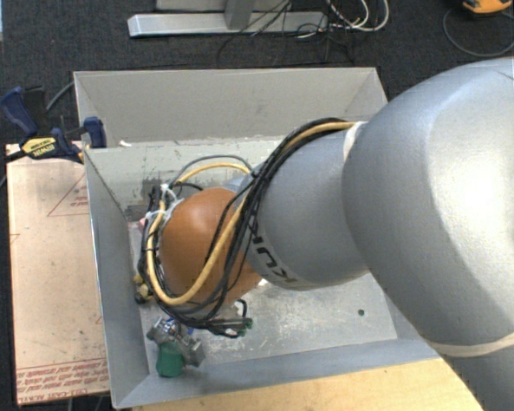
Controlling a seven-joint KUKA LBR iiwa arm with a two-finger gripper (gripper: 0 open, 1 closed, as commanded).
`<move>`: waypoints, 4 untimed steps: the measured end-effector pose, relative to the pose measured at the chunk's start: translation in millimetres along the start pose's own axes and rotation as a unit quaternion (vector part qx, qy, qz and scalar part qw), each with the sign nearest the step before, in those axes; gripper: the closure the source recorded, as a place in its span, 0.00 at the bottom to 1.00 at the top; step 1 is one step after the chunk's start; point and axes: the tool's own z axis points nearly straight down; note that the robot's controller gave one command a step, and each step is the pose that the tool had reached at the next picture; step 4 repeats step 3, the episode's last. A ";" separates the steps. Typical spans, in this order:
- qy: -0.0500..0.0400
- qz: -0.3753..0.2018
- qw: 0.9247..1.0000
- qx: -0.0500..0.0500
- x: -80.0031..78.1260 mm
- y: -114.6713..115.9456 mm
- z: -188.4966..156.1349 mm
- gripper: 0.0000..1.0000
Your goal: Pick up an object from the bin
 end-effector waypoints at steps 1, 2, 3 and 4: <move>0.003 0.000 1.000 -0.001 1.7 1.2 -21.0 1.00; -0.001 0.000 1.000 0.000 -0.6 0.5 -38.8 1.00; -0.001 0.001 1.000 0.000 -0.7 0.7 -50.0 1.00; -0.001 0.001 1.000 0.000 -0.7 0.7 -50.0 1.00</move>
Offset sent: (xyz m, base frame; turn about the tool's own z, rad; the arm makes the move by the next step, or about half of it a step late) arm 0.0000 0.0001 0.0073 0.0000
